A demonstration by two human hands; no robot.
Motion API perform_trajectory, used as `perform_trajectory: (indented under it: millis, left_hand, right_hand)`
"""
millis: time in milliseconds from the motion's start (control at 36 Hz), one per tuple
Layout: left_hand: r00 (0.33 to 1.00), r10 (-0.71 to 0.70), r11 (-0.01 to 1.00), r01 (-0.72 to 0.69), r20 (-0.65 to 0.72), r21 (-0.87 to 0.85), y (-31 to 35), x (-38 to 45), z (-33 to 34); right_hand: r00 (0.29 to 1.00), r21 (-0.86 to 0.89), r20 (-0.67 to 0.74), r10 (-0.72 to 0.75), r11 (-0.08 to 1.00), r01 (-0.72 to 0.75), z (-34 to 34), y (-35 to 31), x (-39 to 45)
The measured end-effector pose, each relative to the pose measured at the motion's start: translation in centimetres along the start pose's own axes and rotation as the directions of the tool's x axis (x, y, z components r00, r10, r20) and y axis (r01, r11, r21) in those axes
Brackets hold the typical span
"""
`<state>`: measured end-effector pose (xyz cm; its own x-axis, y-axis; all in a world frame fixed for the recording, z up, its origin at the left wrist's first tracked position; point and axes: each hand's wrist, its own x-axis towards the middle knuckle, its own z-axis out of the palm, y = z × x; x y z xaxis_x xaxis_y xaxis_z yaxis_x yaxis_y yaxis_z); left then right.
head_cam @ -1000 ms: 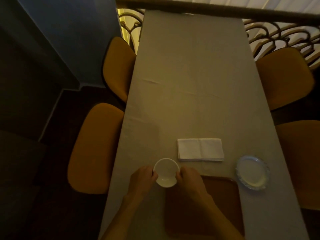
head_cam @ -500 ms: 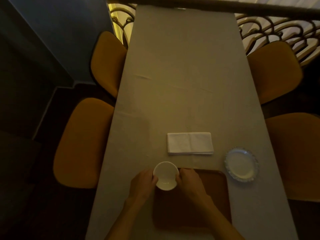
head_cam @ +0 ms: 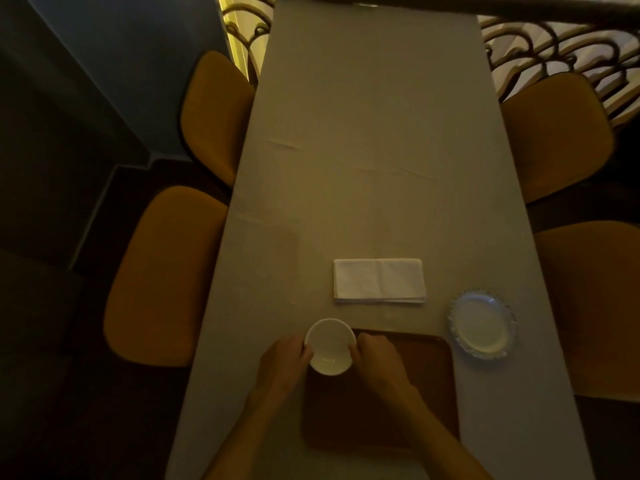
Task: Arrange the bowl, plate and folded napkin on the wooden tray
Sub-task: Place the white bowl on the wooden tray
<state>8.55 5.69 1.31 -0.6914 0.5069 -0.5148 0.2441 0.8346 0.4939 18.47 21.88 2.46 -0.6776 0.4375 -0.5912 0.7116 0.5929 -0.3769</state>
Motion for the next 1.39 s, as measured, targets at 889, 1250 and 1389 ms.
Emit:
perform_trajectory:
  millis: [889, 1250, 1389]
  left_hand:
    - [0.999, -0.040, 0.989, 0.040, -0.002, -0.143, -0.8, -0.7, -0.1]
    - [0.995, -0.100, 0.968, 0.095, -0.008, -0.231, 0.0, -2.5, 0.4]
    - [0.994, -0.111, 0.971, 0.109, 0.004, -0.213, 0.2, -2.9, 0.6]
  right_hand:
    - [1.000, 0.101, 0.013, -0.024, 0.995, 0.023, -1.5, 0.0, -1.6]
    - [0.996, 0.147, 0.022, -0.081, 0.986, 0.077, -4.2, 0.5, -0.5]
    - [0.993, 0.132, 0.033, -0.113, 0.985, 0.108, -4.6, 0.2, -0.1]
